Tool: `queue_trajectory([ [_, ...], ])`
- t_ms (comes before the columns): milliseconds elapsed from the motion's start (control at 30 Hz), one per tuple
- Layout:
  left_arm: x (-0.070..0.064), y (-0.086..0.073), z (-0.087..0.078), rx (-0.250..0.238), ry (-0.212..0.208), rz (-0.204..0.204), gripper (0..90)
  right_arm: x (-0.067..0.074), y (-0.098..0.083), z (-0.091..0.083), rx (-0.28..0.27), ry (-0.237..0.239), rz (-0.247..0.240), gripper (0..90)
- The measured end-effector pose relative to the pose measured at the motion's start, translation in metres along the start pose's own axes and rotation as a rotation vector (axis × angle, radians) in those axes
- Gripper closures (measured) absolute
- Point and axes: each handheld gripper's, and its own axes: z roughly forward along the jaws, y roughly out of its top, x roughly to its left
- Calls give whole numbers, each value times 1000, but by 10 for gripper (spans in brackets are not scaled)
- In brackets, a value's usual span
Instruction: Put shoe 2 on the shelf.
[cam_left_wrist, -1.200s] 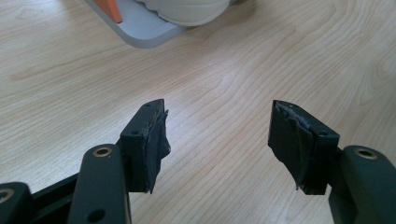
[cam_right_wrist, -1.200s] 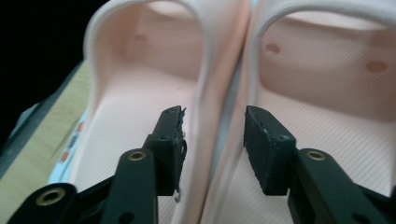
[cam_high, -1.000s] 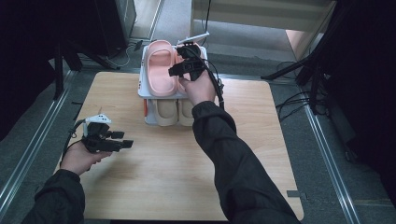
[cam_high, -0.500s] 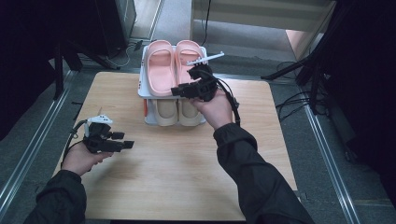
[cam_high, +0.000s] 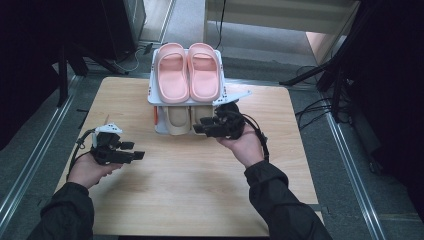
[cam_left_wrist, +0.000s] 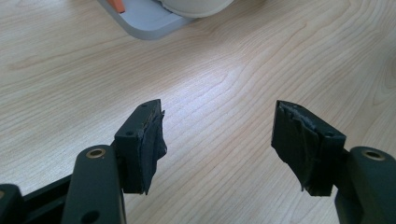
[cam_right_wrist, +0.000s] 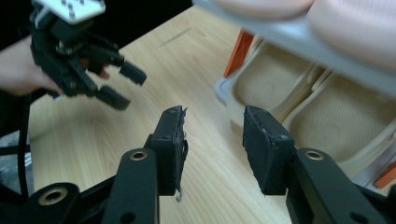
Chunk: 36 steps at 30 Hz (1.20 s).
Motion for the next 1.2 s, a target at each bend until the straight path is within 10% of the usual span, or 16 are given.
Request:
queue_trajectory([
  [867, -23, -15, -10, -9, 0, 12, 312, -14, -90, 3, 36, 73, -6, 457],
  [1200, -29, -21, -10, 6, 22, 51, 248, -12, -97, 9, 71, 92, -44, 421],
])
